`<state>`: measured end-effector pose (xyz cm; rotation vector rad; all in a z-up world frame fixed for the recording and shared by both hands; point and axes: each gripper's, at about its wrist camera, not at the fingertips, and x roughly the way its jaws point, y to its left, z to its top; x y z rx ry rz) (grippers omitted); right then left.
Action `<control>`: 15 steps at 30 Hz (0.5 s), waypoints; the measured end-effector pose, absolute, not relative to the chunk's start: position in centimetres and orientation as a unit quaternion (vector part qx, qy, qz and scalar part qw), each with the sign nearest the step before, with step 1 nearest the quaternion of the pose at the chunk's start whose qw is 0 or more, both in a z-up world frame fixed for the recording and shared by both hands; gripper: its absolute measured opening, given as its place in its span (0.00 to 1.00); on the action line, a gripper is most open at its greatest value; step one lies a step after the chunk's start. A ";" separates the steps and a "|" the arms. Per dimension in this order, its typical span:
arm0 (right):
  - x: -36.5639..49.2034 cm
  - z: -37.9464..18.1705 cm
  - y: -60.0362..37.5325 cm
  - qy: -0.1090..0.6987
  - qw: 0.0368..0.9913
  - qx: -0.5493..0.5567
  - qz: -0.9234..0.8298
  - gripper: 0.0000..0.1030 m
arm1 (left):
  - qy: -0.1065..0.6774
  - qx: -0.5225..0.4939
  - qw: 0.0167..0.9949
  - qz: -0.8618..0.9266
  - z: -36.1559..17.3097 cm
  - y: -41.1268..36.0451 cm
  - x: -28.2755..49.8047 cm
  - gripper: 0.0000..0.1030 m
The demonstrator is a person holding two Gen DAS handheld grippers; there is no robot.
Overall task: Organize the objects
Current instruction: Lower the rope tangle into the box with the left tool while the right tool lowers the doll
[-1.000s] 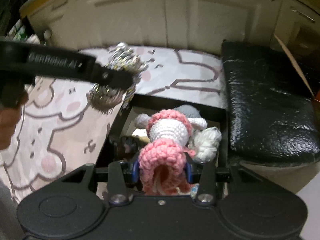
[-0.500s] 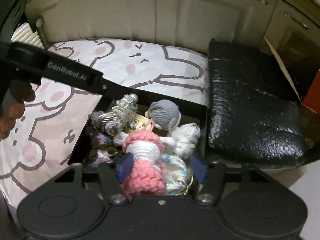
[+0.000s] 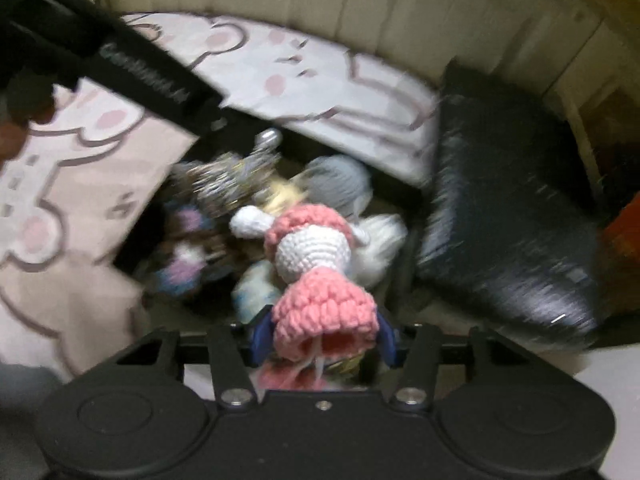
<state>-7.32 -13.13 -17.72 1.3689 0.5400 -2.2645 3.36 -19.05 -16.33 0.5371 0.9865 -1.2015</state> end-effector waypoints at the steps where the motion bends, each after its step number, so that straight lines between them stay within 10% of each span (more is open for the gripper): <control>1: -7.3 -17.7 -13.2 0.215 0.204 0.478 -0.827 0.54 | 0.440 0.240 0.681 -0.534 -16.4 -19.0 3.4 0.49; 5: -7.7 -17.1 -12.7 0.217 0.179 0.457 -0.844 0.77 | 0.441 0.242 0.680 -0.534 -16.4 -19.0 3.5 0.49; 15: -10.2 -16.9 -10.7 0.063 0.172 0.506 -0.843 0.40 | 0.439 0.246 0.676 -0.538 -16.4 -19.1 3.3 0.49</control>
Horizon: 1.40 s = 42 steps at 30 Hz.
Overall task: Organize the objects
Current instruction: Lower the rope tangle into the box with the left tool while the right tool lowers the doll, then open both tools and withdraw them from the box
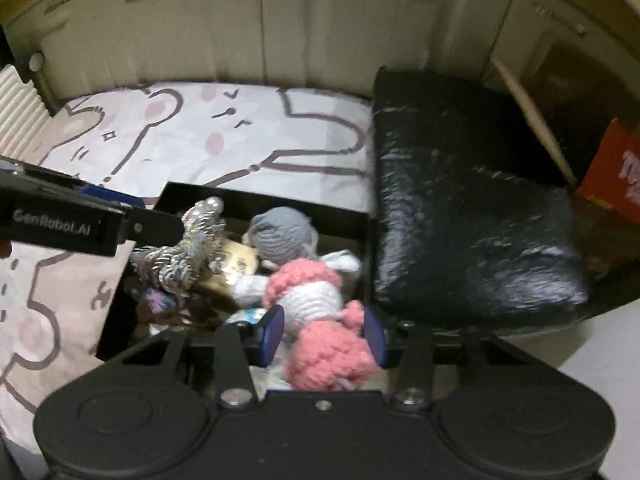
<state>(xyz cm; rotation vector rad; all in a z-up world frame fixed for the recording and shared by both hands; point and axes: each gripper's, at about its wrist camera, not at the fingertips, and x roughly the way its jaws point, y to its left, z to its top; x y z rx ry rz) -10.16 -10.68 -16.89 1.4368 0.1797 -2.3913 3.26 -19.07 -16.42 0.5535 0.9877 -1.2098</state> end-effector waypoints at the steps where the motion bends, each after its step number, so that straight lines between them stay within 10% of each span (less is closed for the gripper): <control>1: -10.3 -17.6 -11.1 0.068 0.173 0.512 -0.838 0.37 | 0.439 0.246 0.676 -0.538 -16.4 -19.1 3.3 0.49; 18: -9.6 -19.6 -16.0 0.159 0.274 0.467 -0.826 0.32 | 0.444 0.245 0.677 -0.534 -16.5 -19.1 4.0 0.49; 37: -8.0 -13.3 -10.2 -0.018 0.161 0.454 -0.876 0.73 | 0.414 0.250 0.702 -0.523 -13.2 -16.4 3.3 0.51; 42: -7.0 -12.3 -10.1 -0.019 0.130 0.446 -0.885 0.82 | 0.399 0.248 0.718 -0.514 -11.6 -14.7 3.3 0.76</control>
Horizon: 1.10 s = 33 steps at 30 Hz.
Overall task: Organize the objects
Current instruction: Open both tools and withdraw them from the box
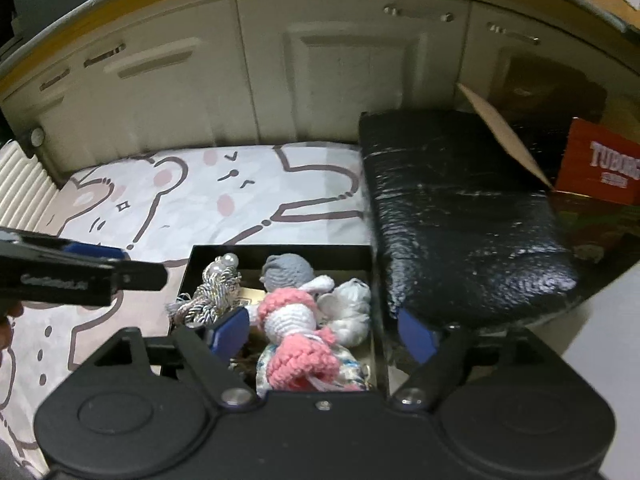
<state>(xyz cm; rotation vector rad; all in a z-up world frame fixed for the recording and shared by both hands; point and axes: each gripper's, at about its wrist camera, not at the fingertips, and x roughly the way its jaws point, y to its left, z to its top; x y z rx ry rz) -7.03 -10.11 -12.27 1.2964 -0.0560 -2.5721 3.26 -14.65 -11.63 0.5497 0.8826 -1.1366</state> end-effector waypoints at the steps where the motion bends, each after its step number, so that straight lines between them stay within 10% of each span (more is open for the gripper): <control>1: -6.8 -12.0 -10.1 -0.020 0.126 0.446 -0.886 0.84 | 0.396 0.247 0.721 -0.512 -11.3 -14.3 3.3 0.78; 6: -5.1 -10.9 -10.6 -0.025 0.118 0.440 -0.890 0.92 | 0.383 0.245 0.734 -0.505 -9.8 -12.6 3.1 0.95; 33: 4.7 -4.0 -9.5 -0.049 0.099 0.390 -0.914 0.98 | 0.307 0.257 0.768 -0.500 -4.4 -3.2 -2.2 0.99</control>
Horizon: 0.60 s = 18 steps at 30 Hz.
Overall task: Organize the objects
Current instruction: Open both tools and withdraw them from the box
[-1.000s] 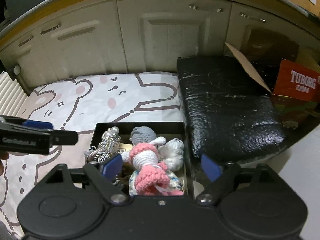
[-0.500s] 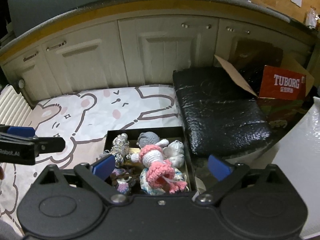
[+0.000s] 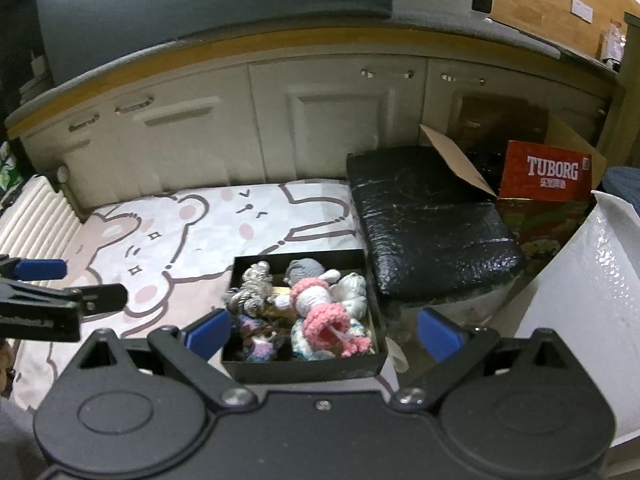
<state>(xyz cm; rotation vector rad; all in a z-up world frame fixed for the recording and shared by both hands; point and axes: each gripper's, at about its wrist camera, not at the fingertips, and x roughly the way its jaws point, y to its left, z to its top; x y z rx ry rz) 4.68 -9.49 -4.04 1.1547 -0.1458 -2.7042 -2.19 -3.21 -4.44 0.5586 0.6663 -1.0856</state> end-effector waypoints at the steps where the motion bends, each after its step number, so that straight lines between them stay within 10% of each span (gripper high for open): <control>1: 5.0 -3.9 -9.6 -0.050 0.100 0.389 -0.914 0.98 | 0.305 0.259 0.769 -0.499 -4.4 -2.9 -2.3 0.99; 18: 8.6 -3.7 -11.6 -0.027 0.058 0.376 -0.924 0.98 | 0.302 0.260 0.774 -0.492 -4.3 0.5 -2.9 1.00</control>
